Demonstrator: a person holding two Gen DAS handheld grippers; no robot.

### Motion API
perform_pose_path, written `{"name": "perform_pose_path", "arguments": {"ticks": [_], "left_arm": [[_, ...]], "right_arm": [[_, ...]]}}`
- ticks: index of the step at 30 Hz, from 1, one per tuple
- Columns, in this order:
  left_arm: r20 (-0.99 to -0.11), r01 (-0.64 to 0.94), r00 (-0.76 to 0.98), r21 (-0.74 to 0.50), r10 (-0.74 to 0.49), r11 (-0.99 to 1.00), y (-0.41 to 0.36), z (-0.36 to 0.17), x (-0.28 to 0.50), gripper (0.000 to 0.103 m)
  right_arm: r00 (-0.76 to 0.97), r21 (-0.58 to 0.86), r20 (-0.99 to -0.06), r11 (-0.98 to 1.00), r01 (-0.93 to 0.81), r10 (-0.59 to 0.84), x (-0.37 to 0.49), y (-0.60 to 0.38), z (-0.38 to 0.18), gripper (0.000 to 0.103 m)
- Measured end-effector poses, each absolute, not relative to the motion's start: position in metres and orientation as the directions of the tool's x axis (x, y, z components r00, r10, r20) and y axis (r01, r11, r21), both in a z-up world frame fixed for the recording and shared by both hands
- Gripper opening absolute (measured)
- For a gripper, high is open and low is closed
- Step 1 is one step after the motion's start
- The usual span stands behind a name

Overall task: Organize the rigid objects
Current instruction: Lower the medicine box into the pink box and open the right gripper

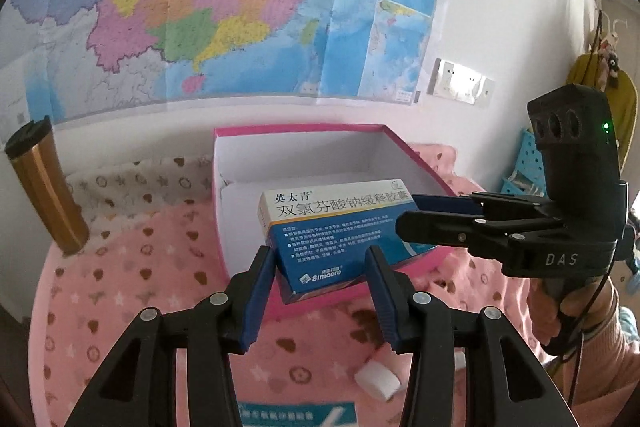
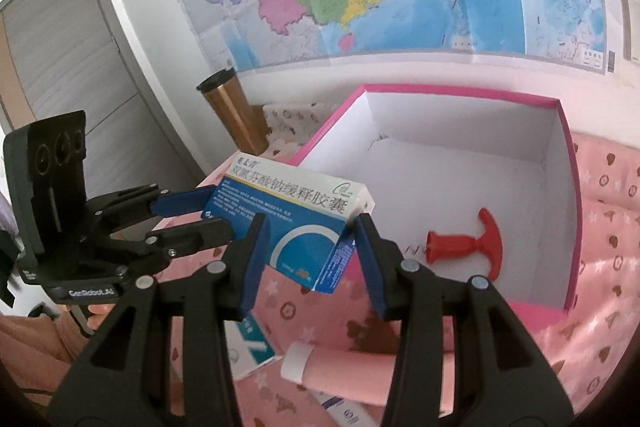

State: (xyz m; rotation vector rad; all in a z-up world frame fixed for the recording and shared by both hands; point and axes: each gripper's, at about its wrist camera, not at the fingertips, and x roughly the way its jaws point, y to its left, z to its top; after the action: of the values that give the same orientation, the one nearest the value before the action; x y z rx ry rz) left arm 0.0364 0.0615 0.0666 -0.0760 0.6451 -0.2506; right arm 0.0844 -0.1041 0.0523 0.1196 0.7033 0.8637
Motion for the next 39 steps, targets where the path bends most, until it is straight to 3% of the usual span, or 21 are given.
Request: {"name": "perform_pose_path", "arguments": {"ticks": [24, 39], "left_arm": [[-0.687, 0.146, 0.696, -0.153, -0.211, 0.977, 0.075, 0.033, 0.102, 0.046], [-0.687, 0.106, 0.717, -0.060, -0.117, 0.993, 0.069, 0.031, 0.099, 0.046]], "right_arm": [[0.367, 0.446, -0.599, 0.677, -0.586, 0.712, 0.156, -0.081, 0.011, 0.047], [0.309, 0.474, -0.627, 0.665, -0.577, 0.715, 0.164, -0.069, -0.004, 0.047]]}}
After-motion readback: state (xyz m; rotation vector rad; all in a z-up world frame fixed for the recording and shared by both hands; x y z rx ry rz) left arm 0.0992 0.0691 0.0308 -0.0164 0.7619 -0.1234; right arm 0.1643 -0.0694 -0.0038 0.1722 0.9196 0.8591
